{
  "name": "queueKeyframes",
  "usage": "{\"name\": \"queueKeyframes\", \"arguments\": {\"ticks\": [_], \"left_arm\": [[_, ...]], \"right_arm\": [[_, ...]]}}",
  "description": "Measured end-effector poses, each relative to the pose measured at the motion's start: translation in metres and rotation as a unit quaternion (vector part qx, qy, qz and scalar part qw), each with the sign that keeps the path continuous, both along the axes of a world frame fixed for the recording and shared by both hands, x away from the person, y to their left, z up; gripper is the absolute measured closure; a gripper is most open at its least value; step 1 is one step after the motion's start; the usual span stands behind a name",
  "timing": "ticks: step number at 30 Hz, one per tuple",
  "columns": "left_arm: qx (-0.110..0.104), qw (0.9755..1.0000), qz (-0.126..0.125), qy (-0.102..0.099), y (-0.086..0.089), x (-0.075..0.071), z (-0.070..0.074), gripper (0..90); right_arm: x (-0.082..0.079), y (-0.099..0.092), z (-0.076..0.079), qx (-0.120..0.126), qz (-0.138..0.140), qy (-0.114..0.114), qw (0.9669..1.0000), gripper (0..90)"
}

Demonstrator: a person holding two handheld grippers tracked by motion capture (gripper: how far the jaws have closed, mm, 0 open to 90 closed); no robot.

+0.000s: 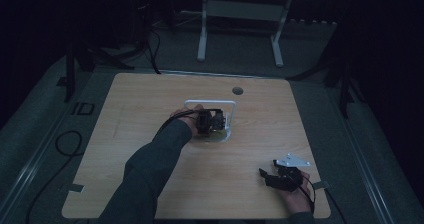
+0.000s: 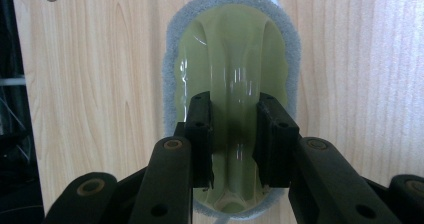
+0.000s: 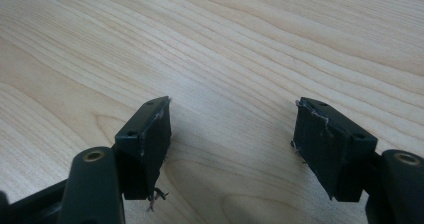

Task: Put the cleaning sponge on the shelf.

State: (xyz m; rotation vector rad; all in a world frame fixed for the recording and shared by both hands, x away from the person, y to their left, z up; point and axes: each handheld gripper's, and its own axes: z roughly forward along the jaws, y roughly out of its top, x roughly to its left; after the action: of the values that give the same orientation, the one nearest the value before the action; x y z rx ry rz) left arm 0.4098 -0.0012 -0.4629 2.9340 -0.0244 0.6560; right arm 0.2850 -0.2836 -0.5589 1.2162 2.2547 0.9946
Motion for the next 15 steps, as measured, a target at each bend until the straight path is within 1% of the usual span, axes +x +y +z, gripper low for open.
{"name": "queueKeyframes", "arguments": {"ticks": [1, 2, 5, 12, 14, 15], "left_arm": [[0.0, 1.0, 0.0, 0.0, 0.0, 0.0, 0.0, 71.1], [0.004, 1.0, 0.0, -0.006, -0.0006, 0.0004, -0.0007, 71.1], [0.005, 0.9999, 0.004, -0.015, -0.0019, 0.0005, -0.0026, 71.1], [0.008, 0.9997, 0.006, -0.023, -0.0027, 0.0008, -0.0041, 70.7], [0.008, 0.9996, 0.011, -0.025, -0.0028, 0.0016, -0.0042, 70.4], [0.009, 0.9993, 0.018, -0.03, -0.0031, 0.0023, -0.0048, 69.3]], "right_arm": [[0.0, 0.0, 0.0, 0.0, 0.0, 0.0, 1.0, 30.6], [0.0, 0.0, 0.0, 0.0, 0.0, 0.0, 1.0, 30.6], [0.0, 0.0, 0.0, 0.0, 0.0, 0.0, 1.0, 30.6], [0.0, 0.0, 0.0, 0.0, 0.0, 0.0, 1.0, 30.6], [0.0, 0.0, 0.0, 0.0, 0.0, 0.0, 1.0, 30.6], [0.0, 0.0, 0.0, 0.0, 0.0, 0.0, 1.0, 30.6]]}}
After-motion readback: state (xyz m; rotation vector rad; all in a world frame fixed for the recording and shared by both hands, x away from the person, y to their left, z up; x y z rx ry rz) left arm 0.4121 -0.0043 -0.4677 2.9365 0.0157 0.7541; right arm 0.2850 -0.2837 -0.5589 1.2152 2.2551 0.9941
